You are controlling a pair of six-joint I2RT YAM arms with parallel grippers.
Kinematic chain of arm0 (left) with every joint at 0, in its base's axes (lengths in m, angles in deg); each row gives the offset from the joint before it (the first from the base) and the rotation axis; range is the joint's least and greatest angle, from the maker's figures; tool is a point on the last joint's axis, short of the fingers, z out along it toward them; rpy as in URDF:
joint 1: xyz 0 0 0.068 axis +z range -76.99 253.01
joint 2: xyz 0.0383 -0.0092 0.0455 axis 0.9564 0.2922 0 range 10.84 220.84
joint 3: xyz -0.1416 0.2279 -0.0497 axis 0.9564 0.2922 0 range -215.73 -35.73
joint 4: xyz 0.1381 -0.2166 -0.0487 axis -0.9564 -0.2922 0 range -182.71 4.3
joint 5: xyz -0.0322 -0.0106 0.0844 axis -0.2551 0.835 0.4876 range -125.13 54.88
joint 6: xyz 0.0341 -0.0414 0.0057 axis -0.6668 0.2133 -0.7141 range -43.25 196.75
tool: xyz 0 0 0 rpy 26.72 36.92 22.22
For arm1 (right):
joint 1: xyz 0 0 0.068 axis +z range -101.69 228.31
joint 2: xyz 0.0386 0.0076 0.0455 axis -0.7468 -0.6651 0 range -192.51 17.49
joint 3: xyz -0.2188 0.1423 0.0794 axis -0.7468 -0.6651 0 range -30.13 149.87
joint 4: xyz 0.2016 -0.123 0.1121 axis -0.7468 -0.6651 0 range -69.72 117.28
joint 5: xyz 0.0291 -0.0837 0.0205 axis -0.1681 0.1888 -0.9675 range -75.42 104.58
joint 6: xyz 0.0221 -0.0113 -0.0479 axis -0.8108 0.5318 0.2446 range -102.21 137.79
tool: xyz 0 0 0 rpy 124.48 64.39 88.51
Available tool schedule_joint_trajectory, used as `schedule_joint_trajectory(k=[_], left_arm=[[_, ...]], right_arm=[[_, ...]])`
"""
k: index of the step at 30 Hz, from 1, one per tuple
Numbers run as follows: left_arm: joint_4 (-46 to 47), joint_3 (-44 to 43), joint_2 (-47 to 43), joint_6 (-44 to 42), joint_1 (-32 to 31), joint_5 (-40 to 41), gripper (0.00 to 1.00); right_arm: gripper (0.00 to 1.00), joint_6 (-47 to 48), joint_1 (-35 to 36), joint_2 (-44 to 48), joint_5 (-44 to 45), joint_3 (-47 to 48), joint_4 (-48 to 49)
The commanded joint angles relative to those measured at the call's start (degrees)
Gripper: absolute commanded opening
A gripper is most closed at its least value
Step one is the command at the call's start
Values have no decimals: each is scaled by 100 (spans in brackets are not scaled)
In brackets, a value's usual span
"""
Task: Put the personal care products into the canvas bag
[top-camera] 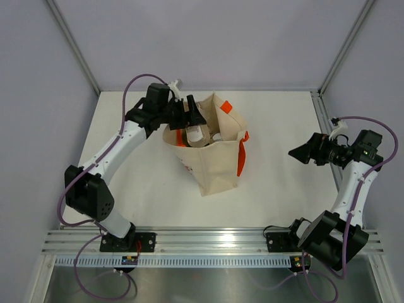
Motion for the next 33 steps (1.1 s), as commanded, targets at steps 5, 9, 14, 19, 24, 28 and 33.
schedule_joint_trajectory(k=[5,9,14,19,24,28,33], left_arm=[[521,233,-961,-653,-145,397,85],[292,215,-1189,-1092,-145,573,97],[72,373,-1611,-1585,-145,705,99],[-252,505,-2120,-1954,-145,924,99],[-403,1564,-3584,-2402,-145,2003,99],[-367,2559,-4964,-2377,-145,2540,99],[-595,3747,-6101,-1999,-136,2867,99]], right_arm=[[100,601,-35,41,-466,208,-428],[100,936,-26,94,-275,558,-824],[99,1068,53,331,436,850,-957],[100,938,483,586,1333,973,-834],[100,305,1614,1288,3450,1034,8],[100,-361,1767,1544,3919,1210,458],[99,-714,1767,1561,3690,1702,141]])
